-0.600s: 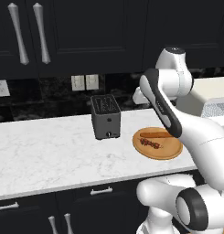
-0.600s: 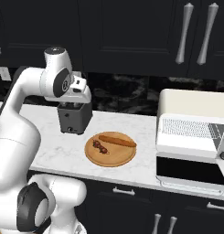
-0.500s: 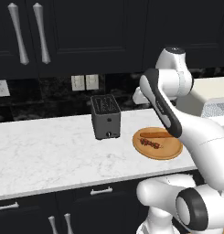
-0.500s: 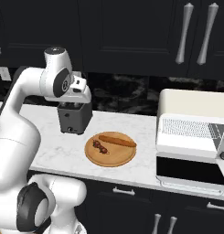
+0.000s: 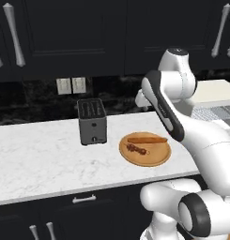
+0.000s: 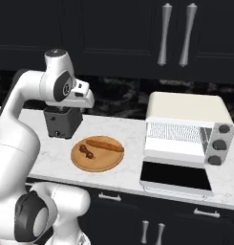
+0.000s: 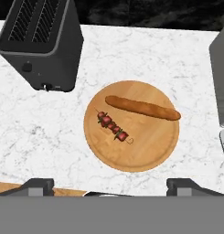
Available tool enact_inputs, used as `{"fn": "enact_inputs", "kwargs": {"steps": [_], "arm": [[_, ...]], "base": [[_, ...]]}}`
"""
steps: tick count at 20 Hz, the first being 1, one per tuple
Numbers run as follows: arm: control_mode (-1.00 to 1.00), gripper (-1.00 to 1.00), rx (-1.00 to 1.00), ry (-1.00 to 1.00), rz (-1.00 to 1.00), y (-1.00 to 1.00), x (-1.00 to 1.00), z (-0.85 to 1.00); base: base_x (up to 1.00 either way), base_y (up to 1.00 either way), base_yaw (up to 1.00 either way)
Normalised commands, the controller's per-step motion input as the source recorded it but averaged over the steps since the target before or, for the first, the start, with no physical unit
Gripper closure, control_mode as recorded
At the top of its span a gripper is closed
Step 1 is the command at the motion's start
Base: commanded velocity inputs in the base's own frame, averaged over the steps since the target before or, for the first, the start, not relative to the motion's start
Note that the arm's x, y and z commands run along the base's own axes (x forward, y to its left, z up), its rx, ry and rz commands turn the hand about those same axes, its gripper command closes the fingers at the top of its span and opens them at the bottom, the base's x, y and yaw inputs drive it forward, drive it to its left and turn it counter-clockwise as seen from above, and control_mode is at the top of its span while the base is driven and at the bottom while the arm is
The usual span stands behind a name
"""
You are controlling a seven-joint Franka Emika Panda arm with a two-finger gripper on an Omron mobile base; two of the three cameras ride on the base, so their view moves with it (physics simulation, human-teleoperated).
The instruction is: Pick up the kebab skewer and baguette bread, and place them inside the toaster oven. Close the toaster oven door and start by setting the timer.
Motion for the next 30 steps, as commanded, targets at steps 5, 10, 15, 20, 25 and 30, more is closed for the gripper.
{"fn": "enact_inputs", "kwargs": {"steps": [5, 10, 15, 20, 25, 30], "arm": [[1.0, -1.0, 0.0, 0.0, 0.0, 0.0, 0.0, 0.0], [1.0, -1.0, 0.0, 0.0, 0.0, 0.0, 0.0, 0.0], [1.0, -1.0, 0.0, 0.0, 0.0, 0.0, 0.0, 0.0], [1.0, -1.0, 0.0, 0.0, 0.0, 0.0, 0.0, 0.0], [1.0, -1.0, 0.0, 0.0, 0.0, 0.0, 0.0, 0.0], [-1.0, -1.0, 0.01, 0.0, 0.0, -0.04, 0.0, 0.0]], "base": [[0.0, -0.64, 0.0], [0.0, -0.46, 0.0], [0.01, -0.21, 0.0], [0.0, 0.0, 0.0], [0.0, 0.0, 0.0], [0.0, 0.0, 0.0]]}}
